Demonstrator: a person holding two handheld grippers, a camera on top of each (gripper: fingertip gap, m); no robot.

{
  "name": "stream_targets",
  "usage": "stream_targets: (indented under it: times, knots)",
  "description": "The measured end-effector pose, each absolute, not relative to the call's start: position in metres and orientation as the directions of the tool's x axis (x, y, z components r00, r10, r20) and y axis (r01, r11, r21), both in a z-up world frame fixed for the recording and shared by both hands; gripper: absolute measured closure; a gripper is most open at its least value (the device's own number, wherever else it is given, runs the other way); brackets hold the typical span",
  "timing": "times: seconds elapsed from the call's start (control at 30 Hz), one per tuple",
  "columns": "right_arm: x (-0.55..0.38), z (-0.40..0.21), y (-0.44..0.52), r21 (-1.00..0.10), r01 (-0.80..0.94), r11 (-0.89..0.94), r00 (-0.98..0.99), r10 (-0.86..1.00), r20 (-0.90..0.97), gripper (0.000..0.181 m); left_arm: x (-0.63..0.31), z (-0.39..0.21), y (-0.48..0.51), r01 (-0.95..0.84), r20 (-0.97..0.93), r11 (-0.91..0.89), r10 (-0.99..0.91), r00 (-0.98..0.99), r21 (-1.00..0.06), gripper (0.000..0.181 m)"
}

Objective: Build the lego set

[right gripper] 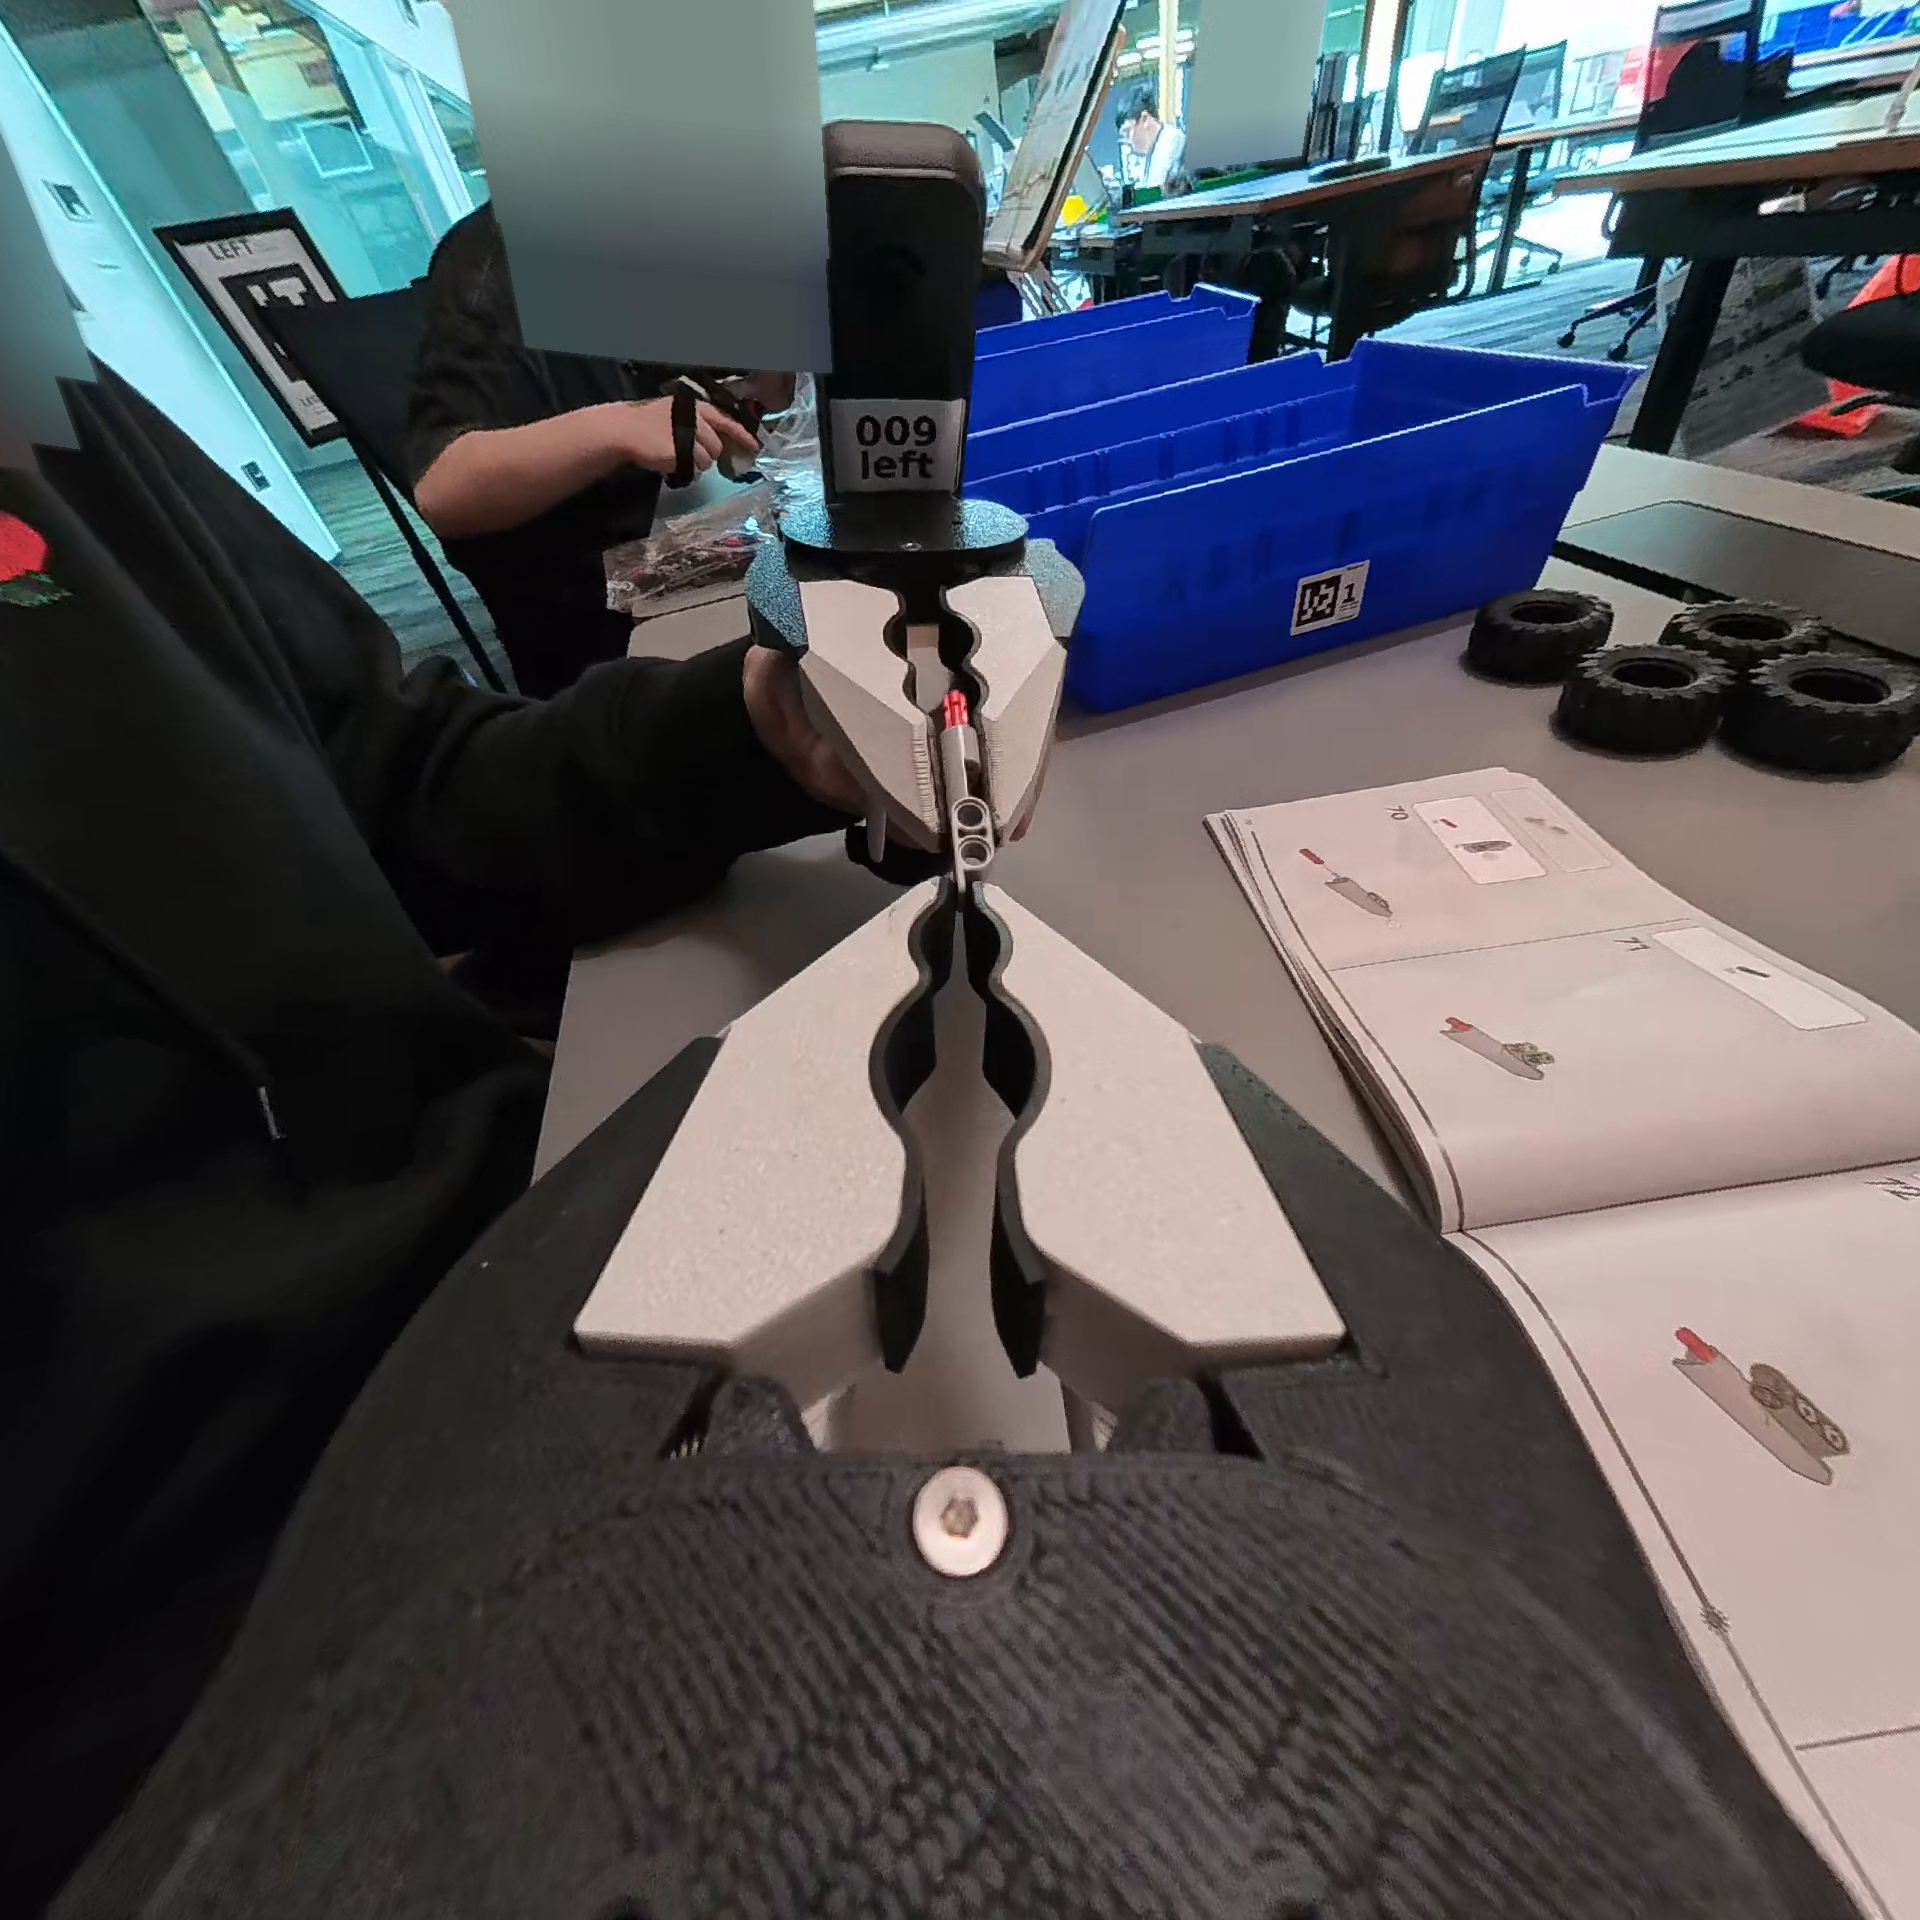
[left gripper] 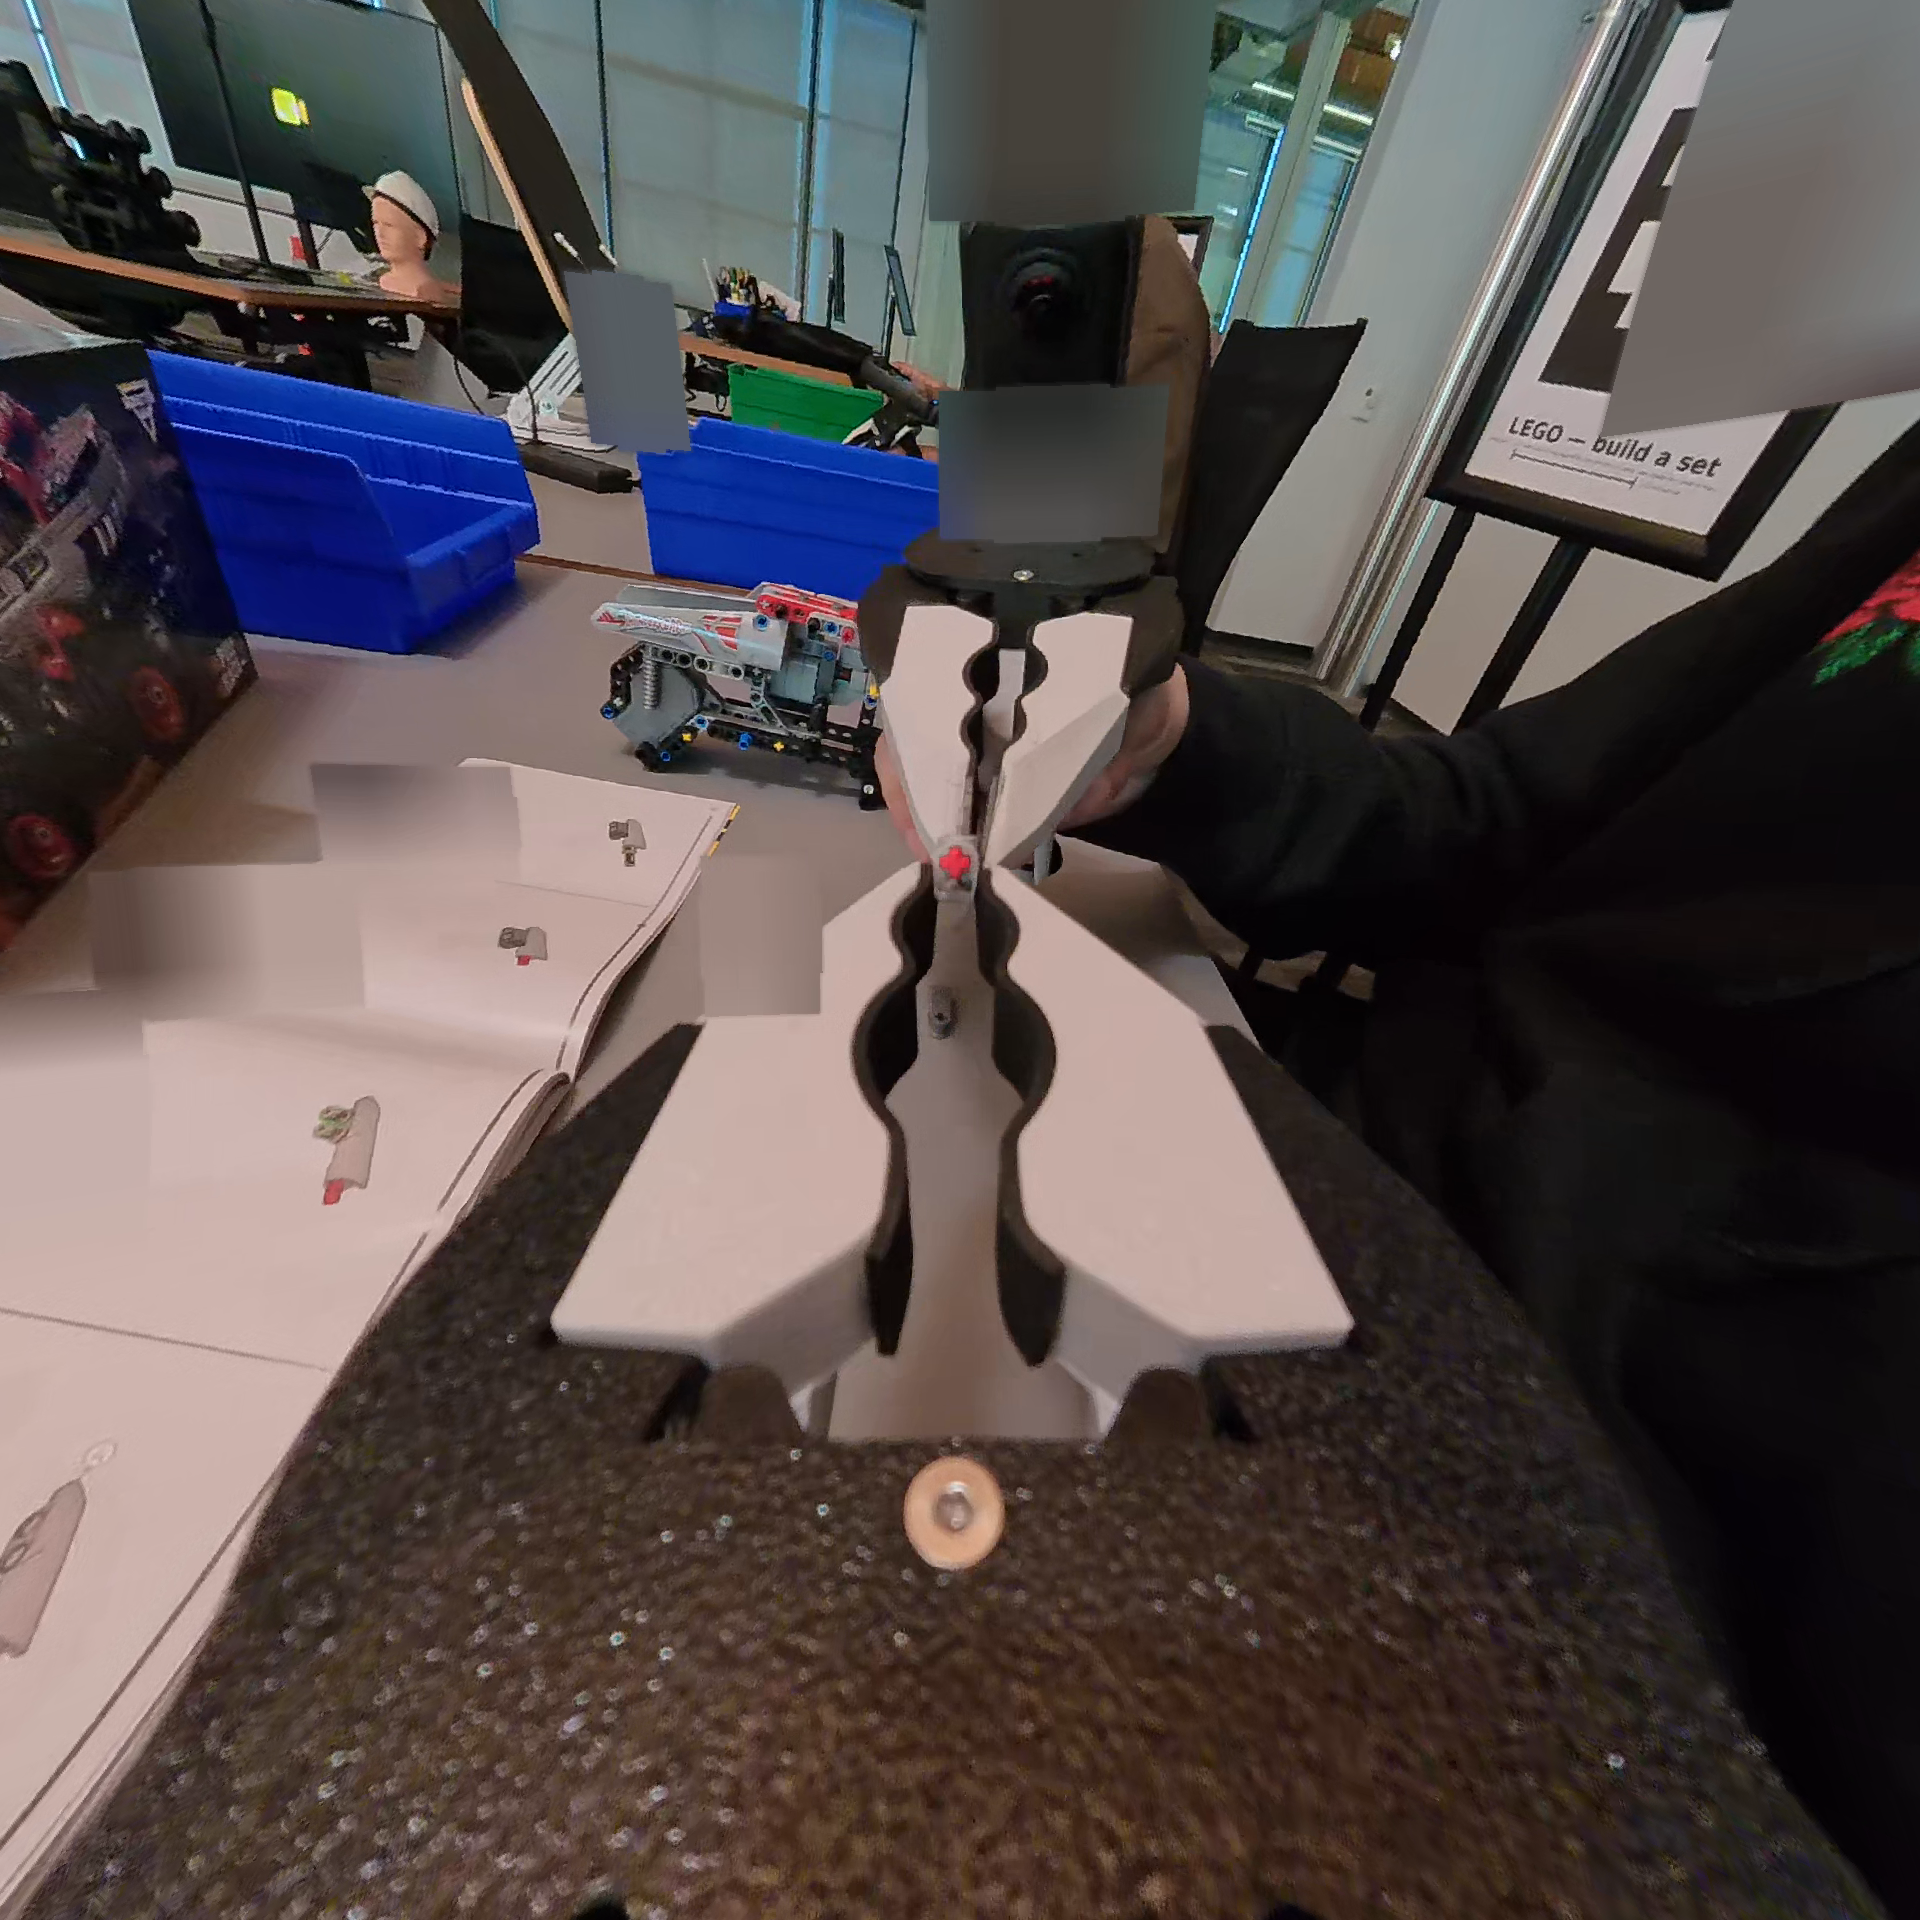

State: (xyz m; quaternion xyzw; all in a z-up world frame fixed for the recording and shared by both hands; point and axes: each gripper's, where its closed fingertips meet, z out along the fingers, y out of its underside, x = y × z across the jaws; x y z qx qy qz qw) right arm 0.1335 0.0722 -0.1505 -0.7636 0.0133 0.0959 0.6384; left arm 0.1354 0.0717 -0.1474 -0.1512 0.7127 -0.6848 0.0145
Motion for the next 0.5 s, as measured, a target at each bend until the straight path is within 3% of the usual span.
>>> stream_targets:
  times: [0.13,0.23,0.37,0.5]
  knots:
    - [0.136,-0.154,0.071,-0.974,-0.103,-0.202,0.988,0.096,-0.124,0.181,0.138,-0.149,0.069,-0.205,0.191,0.036,-0.231,-0.954,-0.978,0.177]
    - [0.144,-0.169,0.068,-0.949,0.085,-0.305,0.996,0.059,0.07,0.174,0.155,-0.151,0.078,-0.139,0.093,0.107,-0.348,-0.933,-0.984,0.177]
    - [0.143,-0.207,0.057,-0.749,0.348,-0.564,0.937,0.188,0.294,0.152,0.184,-0.141,0.104,-0.169,0.128,0.034,-0.511,-0.85,-0.985,0.177]
    - [0.143,-0.223,0.054,-0.608,0.497,-0.619,0.867,0.333,0.37,0.146,0.186,-0.136,0.111,-0.196,0.17,-0.006,-0.533,-0.829,-0.981,0.177]
